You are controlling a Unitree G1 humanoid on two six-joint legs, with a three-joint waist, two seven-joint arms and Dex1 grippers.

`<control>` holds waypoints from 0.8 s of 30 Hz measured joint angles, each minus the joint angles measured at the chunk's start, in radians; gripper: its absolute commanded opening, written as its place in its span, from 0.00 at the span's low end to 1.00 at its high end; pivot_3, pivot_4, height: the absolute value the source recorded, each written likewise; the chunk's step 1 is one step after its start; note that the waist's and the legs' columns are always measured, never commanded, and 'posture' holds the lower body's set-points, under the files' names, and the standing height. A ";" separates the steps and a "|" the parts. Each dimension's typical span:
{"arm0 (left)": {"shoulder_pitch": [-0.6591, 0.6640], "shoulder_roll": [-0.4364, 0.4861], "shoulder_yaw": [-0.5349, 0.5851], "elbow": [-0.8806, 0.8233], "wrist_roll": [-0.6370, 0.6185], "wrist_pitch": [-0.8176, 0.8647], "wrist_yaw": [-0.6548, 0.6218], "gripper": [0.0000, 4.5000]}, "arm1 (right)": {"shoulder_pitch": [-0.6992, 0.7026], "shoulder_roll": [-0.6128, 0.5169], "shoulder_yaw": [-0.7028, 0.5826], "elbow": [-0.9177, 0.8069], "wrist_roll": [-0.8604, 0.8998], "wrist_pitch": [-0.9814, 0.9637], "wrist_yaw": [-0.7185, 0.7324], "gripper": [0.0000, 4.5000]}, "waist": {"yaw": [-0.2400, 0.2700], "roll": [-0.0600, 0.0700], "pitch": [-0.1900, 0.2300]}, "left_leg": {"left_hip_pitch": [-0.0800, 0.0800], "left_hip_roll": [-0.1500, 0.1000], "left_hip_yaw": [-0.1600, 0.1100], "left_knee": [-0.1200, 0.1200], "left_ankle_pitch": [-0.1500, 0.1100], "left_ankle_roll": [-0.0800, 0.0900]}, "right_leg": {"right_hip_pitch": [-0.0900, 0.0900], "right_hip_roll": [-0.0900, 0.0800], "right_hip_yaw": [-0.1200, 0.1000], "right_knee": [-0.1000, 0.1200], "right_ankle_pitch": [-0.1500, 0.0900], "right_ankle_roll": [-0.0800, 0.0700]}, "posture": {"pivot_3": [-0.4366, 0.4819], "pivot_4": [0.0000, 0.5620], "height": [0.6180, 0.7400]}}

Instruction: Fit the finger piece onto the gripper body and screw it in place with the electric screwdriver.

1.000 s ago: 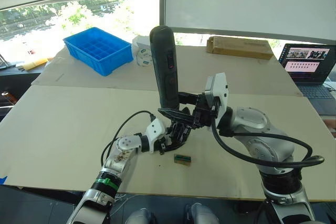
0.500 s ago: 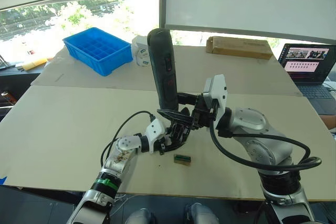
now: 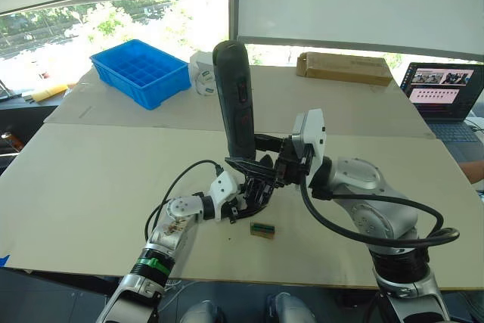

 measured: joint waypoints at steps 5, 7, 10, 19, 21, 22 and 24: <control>0.000 0.000 0.000 0.000 0.000 0.000 0.000 0.55 | 0.012 0.001 0.004 0.002 -0.002 0.000 -0.006 0.42 | 0.000 0.000 0.000 | 0.000 0.000 0.000 0.000 0.000 0.000 | 0.000 0.000 0.000 0.000 0.000 0.000 | 0.48 0.27 1.00; 0.000 0.000 0.000 0.000 0.000 0.000 0.000 0.55 | 0.015 0.002 0.003 0.002 -0.002 0.000 -0.008 0.42 | 0.000 0.000 0.000 | 0.000 0.000 0.000 0.000 0.000 0.000 | 0.000 0.000 0.000 0.000 0.000 0.000 | 0.48 0.27 1.00; 0.000 0.000 0.000 0.000 0.000 0.000 0.000 0.55 | 0.019 0.002 0.003 0.002 -0.002 -0.004 -0.008 0.42 | 0.000 0.000 0.000 | 0.000 0.000 0.000 0.000 0.000 0.000 | 0.000 0.000 0.000 0.000 0.000 0.000 | 0.48 0.27 1.00; 0.001 0.000 0.000 0.000 0.000 0.001 0.000 0.55 | 0.038 0.001 0.003 0.003 -0.008 -0.029 -0.008 0.42 | 0.000 0.000 0.000 | 0.000 0.000 0.000 0.000 0.000 0.000 | 0.000 0.000 0.000 0.000 0.000 0.000 | 0.48 0.27 1.00; 0.001 0.000 -0.001 0.000 0.000 0.001 0.001 0.55 | 0.046 0.001 0.003 0.003 -0.014 -0.045 -0.008 0.42 | 0.000 0.000 0.000 | 0.000 0.000 0.000 0.000 0.000 0.000 | 0.000 0.000 0.000 0.000 0.000 0.000 | 0.48 0.27 1.00; 0.001 0.000 -0.001 0.000 0.000 0.001 0.001 0.55 | 0.051 0.001 0.003 0.004 -0.017 -0.054 -0.008 0.42 | 0.000 0.000 0.000 | 0.000 0.000 0.000 0.000 0.000 0.000 | 0.000 0.000 0.000 0.000 0.000 0.000 | 0.48 0.27 1.00; 0.001 0.000 0.000 0.000 0.000 0.001 0.001 0.55 | 0.062 0.002 0.003 0.006 -0.020 -0.070 -0.009 0.42 | 0.000 0.000 0.000 | 0.000 0.000 0.000 0.000 0.000 0.000 | 0.000 0.000 0.000 0.000 0.000 0.000 | 0.48 0.27 1.00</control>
